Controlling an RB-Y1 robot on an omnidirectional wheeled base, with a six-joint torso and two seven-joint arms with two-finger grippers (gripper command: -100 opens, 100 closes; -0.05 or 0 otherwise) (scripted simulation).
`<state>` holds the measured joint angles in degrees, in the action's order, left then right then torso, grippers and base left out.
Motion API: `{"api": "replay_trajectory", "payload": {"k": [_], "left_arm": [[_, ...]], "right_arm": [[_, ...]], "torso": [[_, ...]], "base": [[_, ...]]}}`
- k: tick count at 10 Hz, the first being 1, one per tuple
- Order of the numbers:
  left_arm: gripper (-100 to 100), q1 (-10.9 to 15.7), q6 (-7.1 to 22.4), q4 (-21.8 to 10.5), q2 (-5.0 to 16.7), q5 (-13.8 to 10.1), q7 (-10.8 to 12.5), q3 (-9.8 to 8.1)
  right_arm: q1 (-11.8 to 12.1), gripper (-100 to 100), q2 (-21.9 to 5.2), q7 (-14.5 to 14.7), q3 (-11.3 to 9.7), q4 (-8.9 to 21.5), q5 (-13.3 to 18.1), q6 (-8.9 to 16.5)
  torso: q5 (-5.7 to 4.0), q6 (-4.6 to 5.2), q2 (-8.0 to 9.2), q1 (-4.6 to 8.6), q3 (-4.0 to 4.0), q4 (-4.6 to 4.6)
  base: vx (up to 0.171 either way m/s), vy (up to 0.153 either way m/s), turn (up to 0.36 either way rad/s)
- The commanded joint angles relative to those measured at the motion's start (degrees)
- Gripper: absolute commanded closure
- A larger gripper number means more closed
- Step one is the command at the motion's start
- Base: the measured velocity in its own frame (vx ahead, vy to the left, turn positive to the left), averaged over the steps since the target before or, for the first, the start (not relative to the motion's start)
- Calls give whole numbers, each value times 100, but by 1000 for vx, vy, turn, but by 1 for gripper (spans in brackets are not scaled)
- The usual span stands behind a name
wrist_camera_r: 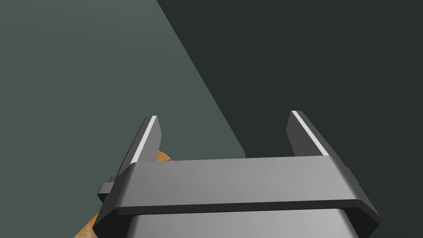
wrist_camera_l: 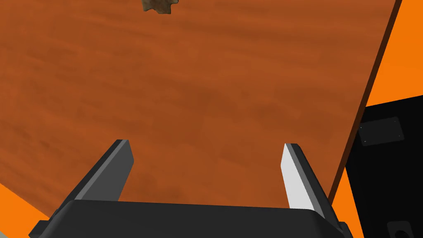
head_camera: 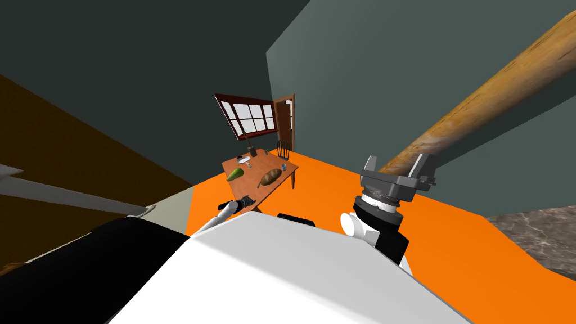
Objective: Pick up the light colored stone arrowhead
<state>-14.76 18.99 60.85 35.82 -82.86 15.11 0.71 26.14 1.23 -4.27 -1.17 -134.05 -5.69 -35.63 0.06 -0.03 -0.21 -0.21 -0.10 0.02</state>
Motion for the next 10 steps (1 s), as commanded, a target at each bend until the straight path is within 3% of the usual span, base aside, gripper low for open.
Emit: {"api": "replay_trajectory", "payload": {"k": [1,6,7,10], "left_arm": [[-100,13,75,-118,39,-191,-27,-3],[-100,165,561,-936,477,-1163,95,48],[-100,165,561,-936,477,-1184,95,48],[-100,265,816,-1387,752,-1716,148,85]], "right_arm": [[0,0,0,0,0,0,0,0],[1,0,0,0,0,0,0,0],[1,0,0,0,0,0,0,0],[1,0,0,0,1,0,0,0]], "torso": [[0,0,0,0,0,0],[1,-2,-8,-5,-5,2],[1,-1,-12,-4,-6,2],[2,-1,-19,-9,-10,4]], "base": [[-1,20,-143],[13,31,-224],[17,31,-111],[38,47,-226]]}}
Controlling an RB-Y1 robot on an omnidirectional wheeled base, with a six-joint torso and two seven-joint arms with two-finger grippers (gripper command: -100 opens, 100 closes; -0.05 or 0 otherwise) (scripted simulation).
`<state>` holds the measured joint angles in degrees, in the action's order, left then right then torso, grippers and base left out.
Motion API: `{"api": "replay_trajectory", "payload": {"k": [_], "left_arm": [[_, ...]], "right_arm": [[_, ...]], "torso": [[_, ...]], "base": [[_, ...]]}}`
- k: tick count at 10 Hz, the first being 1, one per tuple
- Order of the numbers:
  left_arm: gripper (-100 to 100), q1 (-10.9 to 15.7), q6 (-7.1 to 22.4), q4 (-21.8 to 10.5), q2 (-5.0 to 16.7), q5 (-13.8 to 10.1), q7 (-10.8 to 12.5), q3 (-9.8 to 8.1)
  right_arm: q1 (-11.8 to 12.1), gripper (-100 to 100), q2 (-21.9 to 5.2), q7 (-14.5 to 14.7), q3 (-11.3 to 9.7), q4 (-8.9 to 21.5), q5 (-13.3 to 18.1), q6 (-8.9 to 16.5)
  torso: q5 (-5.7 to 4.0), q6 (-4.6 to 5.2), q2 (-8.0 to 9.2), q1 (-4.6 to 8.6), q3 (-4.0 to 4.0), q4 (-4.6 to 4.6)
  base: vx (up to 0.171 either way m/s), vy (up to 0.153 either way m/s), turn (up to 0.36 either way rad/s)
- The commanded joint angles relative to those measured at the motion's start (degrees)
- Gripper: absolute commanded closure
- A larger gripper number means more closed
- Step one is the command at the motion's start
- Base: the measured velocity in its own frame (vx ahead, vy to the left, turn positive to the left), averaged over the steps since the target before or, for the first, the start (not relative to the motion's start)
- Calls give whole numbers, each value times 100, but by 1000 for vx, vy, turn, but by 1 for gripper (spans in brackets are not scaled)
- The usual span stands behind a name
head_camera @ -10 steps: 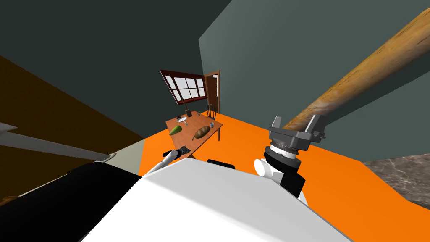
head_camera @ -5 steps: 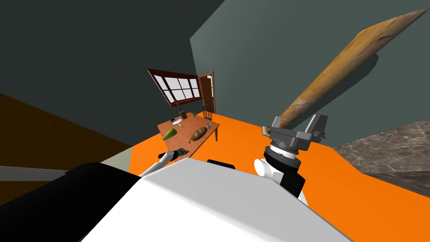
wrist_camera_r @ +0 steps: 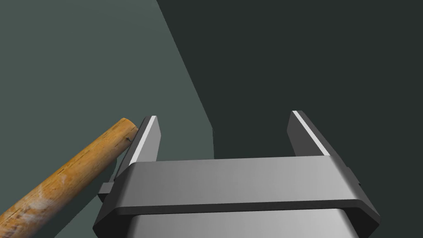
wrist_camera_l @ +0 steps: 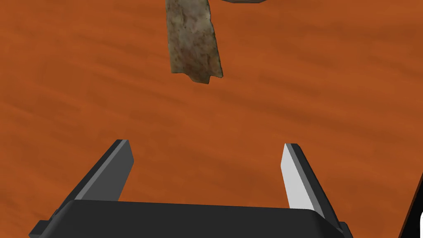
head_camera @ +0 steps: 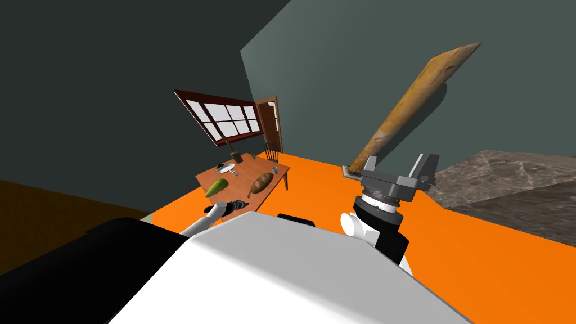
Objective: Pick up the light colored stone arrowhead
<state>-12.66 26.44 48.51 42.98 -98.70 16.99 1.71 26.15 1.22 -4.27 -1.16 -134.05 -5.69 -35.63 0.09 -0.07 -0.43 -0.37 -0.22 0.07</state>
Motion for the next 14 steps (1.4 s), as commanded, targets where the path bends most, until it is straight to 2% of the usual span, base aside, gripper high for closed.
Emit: {"api": "replay_trajectory", "payload": {"k": [1,4,5,6,7,8,9,10,11,13,14], "left_arm": [[-100,88,134,-262,107,-266,-29,-7],[-100,218,259,-449,235,-544,-10,7],[-100,198,243,-446,213,-498,-30,-7],[0,210,258,-458,216,-512,-46,-10],[-100,477,477,-525,-44,-224,-212,-296],[-100,477,477,-525,-44,-98,-212,-437],[-100,477,477,-525,-44,87,-212,-437],[-100,745,697,-595,-303,262,-380,-691],[-100,745,697,-595,-303,429,-380,-851],[-100,745,697,-595,-303,697,-380,-865],[-100,1012,918,-664,-562,898,-547,-1149]], "right_arm": [[0,0,0,0,0,0,0,0],[1,0,0,0,0,0,0,0],[1,0,0,0,0,0,0,0],[1,0,1,0,0,0,0,0],[0,0,1,0,0,0,0,0],[2,0,1,0,1,-1,0,-1],[1,0,1,0,0,0,0,0],[0,0,1,0,0,0,0,0],[2,0,0,0,1,0,0,0],[0,0,1,0,0,0,0,0],[0,0,1,0,0,0,0,0]], "torso": [[0,0,0,0,0,0],[-1,-1,-11,12,-6,2],[-3,1,-21,21,-12,4],[-4,-5,-8,25,-6,3],[-4,-5,6,27,3,0],[-3,-12,-1,25,-1,1],[-4,-5,-3,26,-2,2],[-4,-3,3,26,1,0],[-2,-10,0,25,-1,1],[-4,-3,4,27,1,0],[-4,-4,11,25,5,-1]], "base": [[51,56,-205],[76,29,-189],[49,5,-43],[9,2,7],[41,18,395],[54,9,170],[29,6,-51],[37,17,343],[45,1,193],[18,4,-28],[41,18,333]]}}
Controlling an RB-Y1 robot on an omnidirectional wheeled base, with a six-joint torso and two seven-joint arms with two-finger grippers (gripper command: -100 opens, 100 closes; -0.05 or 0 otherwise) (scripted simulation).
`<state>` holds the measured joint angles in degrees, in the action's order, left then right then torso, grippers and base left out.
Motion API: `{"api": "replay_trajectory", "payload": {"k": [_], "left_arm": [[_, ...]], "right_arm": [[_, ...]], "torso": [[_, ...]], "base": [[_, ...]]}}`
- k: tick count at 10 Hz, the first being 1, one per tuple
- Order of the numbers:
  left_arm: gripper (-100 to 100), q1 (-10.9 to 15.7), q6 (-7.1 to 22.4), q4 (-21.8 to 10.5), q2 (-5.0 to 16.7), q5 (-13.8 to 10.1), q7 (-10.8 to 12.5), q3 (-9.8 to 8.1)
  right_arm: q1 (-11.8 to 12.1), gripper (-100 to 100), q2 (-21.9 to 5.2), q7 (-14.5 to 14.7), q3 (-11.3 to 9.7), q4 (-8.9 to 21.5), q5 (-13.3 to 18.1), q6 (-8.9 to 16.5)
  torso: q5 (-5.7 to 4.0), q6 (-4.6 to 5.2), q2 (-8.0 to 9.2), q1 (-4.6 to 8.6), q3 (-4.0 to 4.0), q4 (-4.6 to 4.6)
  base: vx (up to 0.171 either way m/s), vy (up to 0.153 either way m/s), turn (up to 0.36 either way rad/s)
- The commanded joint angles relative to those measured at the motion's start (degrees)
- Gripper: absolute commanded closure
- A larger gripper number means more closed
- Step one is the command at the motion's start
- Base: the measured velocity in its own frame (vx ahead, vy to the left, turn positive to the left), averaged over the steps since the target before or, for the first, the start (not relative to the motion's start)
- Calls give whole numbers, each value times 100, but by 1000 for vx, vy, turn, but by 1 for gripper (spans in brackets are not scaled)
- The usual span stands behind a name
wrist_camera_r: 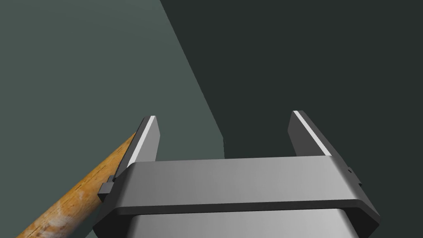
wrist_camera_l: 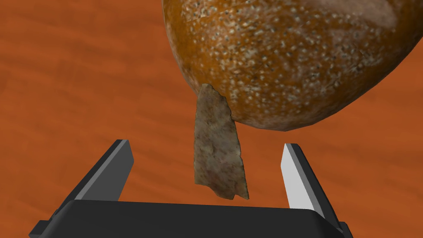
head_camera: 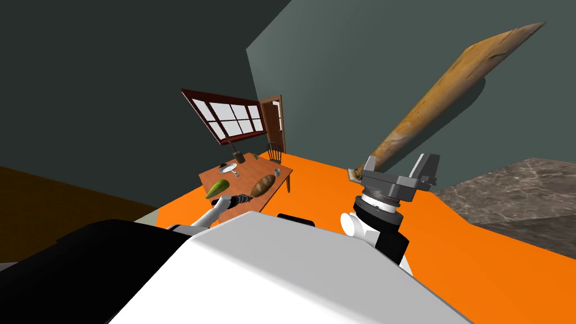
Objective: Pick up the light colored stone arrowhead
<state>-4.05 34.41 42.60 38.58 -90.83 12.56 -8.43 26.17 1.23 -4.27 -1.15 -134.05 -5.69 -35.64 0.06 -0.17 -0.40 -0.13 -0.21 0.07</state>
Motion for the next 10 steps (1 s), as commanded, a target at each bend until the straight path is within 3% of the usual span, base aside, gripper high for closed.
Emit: {"api": "replay_trajectory", "payload": {"k": [1,3,4,5,7,8,9,10], "left_arm": [[-100,151,120,-73,-123,286,-105,-278],[-100,151,120,-73,-123,513,-105,-278],[-100,419,341,-142,-382,734,-273,-559],[-100,419,341,-142,-382,869,-273,-705],[-100,419,341,-142,-382,1116,-273,-705],[-100,686,561,-211,-641,1335,-441,-985],[-100,686,561,-211,-641,1488,-441,-1132],[-100,686,561,-211,-641,1659,-441,-1132]], "right_arm": [[0,0,0,0,0,0,0,0],[-2,0,0,0,-1,0,0,0],[-2,0,0,0,-1,0,0,0],[0,0,0,0,0,0,0,0],[-2,0,0,0,-1,0,0,0],[-2,0,0,0,-1,0,0,0],[0,0,0,0,0,0,0,0],[-1,0,0,0,-1,0,0,0]], "torso": [[0,0,0,0,0,0],[-1,8,3,3,1,-1],[-1,7,9,3,5,-2],[0,1,-2,1,-1,0],[-1,10,3,3,1,0],[-1,8,10,2,5,-2],[0,2,5,0,2,-1],[-1,6,0,3,0,0]], "base": [[44,7,208],[14,1,-19],[44,15,351],[53,2,216],[13,0,-40],[21,14,350],[45,-2,213],[33,-6,-25]]}}
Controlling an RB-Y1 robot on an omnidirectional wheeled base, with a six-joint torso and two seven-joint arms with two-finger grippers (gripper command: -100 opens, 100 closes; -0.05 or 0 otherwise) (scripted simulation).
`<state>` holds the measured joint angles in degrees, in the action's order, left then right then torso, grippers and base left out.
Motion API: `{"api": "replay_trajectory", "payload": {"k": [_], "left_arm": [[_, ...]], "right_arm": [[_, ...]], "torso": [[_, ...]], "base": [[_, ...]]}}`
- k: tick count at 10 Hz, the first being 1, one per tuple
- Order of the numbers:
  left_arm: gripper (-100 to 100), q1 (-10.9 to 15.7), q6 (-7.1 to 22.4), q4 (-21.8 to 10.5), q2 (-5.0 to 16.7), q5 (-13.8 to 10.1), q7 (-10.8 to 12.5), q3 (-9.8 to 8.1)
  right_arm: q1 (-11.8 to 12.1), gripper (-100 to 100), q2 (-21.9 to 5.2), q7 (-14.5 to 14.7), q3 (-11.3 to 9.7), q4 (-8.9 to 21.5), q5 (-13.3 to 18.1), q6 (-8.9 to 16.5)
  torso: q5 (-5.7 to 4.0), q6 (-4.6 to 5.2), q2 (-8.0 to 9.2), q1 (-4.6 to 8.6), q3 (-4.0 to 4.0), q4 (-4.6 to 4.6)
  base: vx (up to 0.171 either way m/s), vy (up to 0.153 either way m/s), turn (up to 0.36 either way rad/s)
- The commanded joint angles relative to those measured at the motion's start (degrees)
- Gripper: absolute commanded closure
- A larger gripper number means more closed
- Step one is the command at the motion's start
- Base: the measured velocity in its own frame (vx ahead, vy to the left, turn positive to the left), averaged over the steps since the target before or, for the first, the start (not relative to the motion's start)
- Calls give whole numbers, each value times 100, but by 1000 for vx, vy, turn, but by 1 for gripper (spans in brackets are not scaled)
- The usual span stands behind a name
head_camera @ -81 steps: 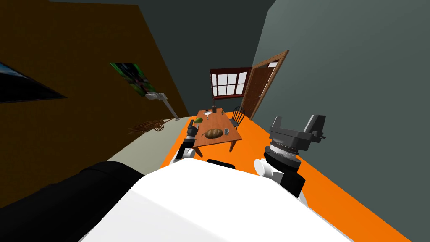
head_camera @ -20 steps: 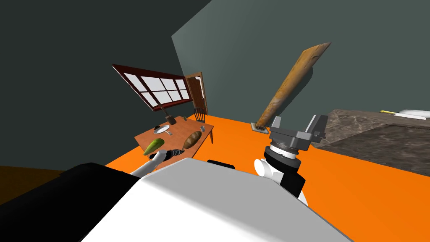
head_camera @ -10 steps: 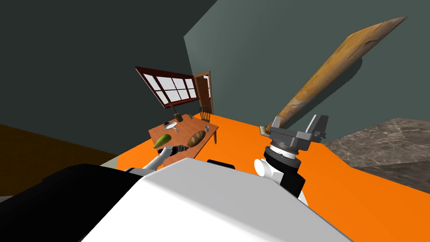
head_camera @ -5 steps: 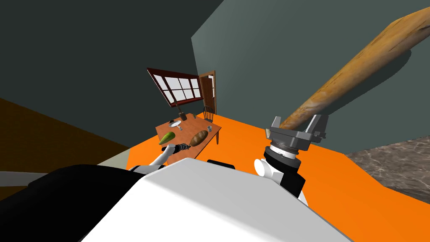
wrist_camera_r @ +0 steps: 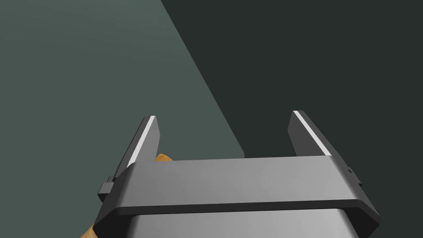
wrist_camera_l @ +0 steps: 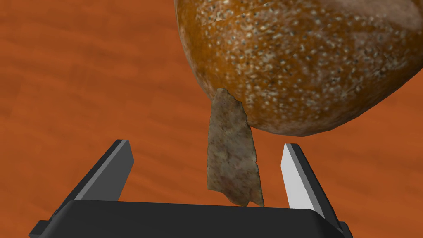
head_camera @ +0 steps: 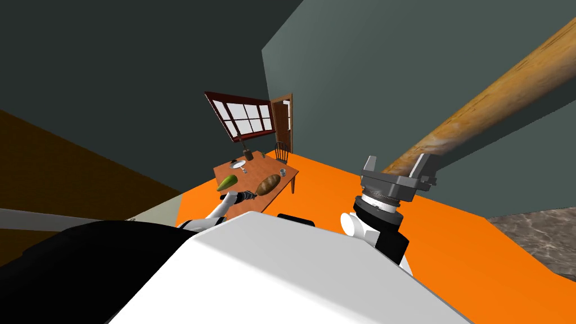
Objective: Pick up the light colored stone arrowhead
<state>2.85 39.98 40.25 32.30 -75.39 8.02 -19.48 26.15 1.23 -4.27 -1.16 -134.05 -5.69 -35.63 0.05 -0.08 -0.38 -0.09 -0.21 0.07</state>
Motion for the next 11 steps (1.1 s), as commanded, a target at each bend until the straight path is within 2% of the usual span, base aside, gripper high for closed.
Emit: {"api": "replay_trajectory", "payload": {"k": [1,2,3,4,5,6,8,9,10,11], "left_arm": [[-100,-4,5,24,-13,176,14,-28],[-100,263,225,-45,-272,398,-154,-308],[-100,263,225,-45,-272,652,-154,-415],[-100,263,225,-45,-272,780,-154,-455],[-100,531,445,-114,-532,973,-322,-692],[-100,531,445,-114,-532,1133,-322,-857],[-100,531,445,-114,-532,1384,-322,-883],[-100,798,666,-183,-791,1596,-490,-1158],[-100,798,666,-183,-791,1743,-490,-1310],[-100,798,666,-183,-791,1910,-490,-1310]], "right_arm": [[0,0,0,0,0,0,0,0],[0,0,0,0,0,0,0,0],[2,0,0,0,1,0,0,0],[1,0,0,0,0,0,0,0],[0,0,0,0,0,0,0,0],[2,0,0,0,1,0,0,0],[0,0,0,0,0,0,0,0],[0,0,0,0,0,0,0,0],[1,0,0,0,1,0,0,0],[0,0,0,0,0,0,0,0]], "torso": [[0,0,0,0,0,0],[0,-1,6,-2,3,-1],[1,-7,-1,-2,0,0],[0,-3,-4,-3,-2,1],[0,0,0,-2,0,0],[1,-8,-8,-2,-4,2],[0,0,0,-2,0,0],[1,-1,9,-4,5,-2],[1,-7,2,-3,1,0],[0,-1,-2,0,-1,0]], "base": [[12,1,-38],[37,10,320],[46,3,235],[27,-2,-17],[54,5,363],[57,-8,168],[12,0,-34],[28,5,371],[42,-11,194],[29,-6,-37]]}}
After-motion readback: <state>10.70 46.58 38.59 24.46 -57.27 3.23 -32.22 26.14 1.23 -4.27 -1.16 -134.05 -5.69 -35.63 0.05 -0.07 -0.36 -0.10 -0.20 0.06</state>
